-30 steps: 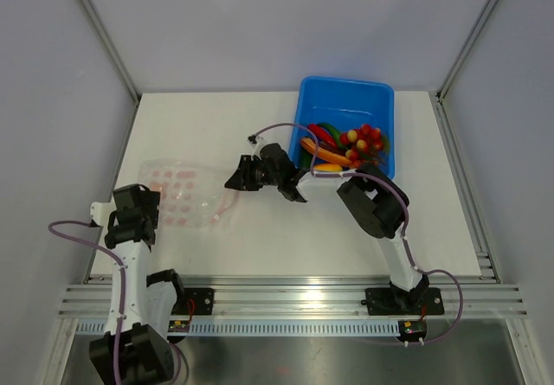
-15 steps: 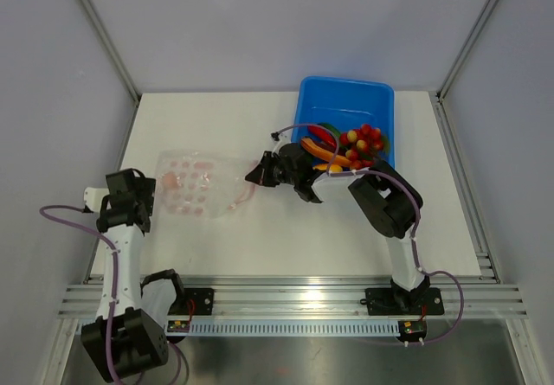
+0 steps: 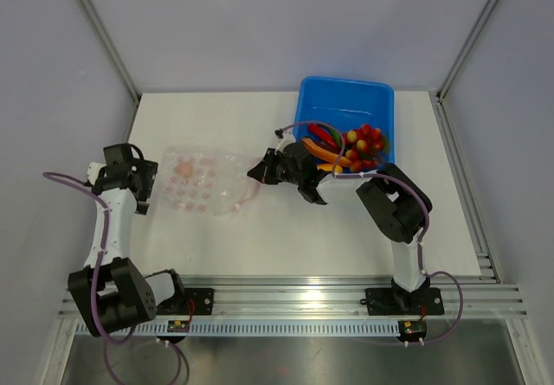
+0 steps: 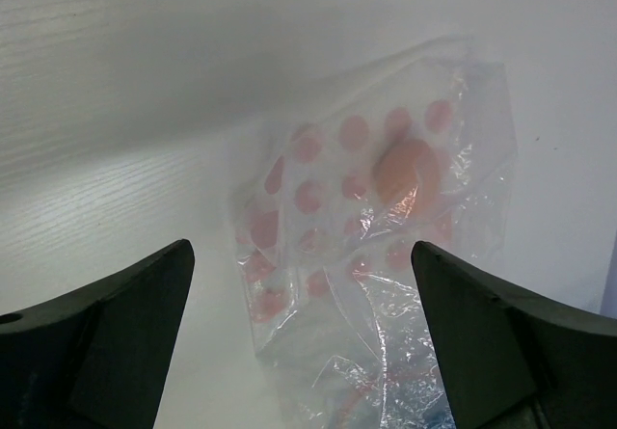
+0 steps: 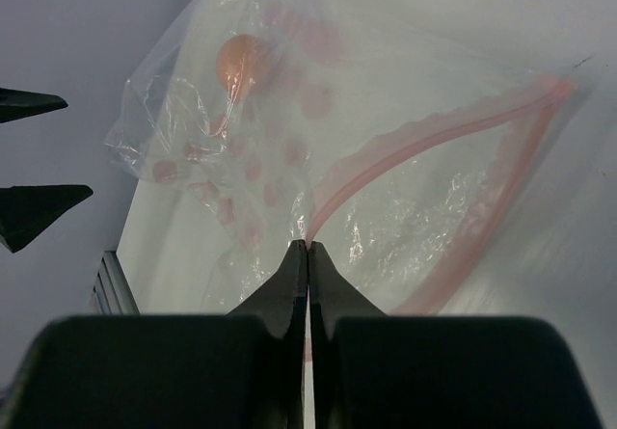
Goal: Open the zip-top bag and remove the fake food
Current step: Adjust the fake fruit in the zipper food storage bag.
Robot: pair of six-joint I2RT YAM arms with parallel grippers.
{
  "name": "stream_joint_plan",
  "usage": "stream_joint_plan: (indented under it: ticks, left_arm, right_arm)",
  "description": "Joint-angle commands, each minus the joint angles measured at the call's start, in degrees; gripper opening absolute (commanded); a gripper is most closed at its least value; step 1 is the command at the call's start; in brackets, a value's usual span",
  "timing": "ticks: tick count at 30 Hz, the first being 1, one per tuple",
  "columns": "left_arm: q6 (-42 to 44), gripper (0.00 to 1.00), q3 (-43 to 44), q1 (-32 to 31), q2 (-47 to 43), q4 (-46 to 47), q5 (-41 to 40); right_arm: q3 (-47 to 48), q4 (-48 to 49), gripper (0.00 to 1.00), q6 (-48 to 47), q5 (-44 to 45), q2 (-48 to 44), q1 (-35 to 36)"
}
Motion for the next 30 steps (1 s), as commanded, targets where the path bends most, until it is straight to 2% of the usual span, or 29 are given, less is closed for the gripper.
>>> stream_joint_plan:
  ticks: [1,6,15,20,23,28,30]
  left_arm:
    - [3.4,0.99,4.0,-0.2,2.5,-0.7,3.1]
    - [3.8,0.99,3.9,-1.4,3.2,0.0,5.5]
    - [0.7,0.99,5.2,-4.9,6.3,0.5,2.6]
    - [1.0,0.96,2.3,-5.0,8.0,7.8,4.8]
    - [-0.3,0.95,1.9,-5.9,8.4,8.7,1.5]
    - [-1.2,0.85,1.0,-6.9,10.0,11.8,0.1]
    - [-1.6,0.75,1.3,-7.0,11.9,11.9,-0.3]
  right_arm:
    - [-0.4,2.5,0.00,-2.2,2.4,-3.1,0.1]
    - [0.0,2.4,0.00,-2.2,1.9,-3.0,0.1]
    - [0.2,2.6,0.00,-2.2,1.1,-2.8,0.1]
    - [0.2,2.8,0.00,-2.1,0.6,-2.5,0.1]
    - [0.1,3.1,0.00,-2.1,0.4,-2.6,0.1]
    - [0.2,2.9,0.00,-2.1,0.2,-2.3,0.1]
    - [0.3,3.0,0.00,-2.1,0.0,-2.2,0.1]
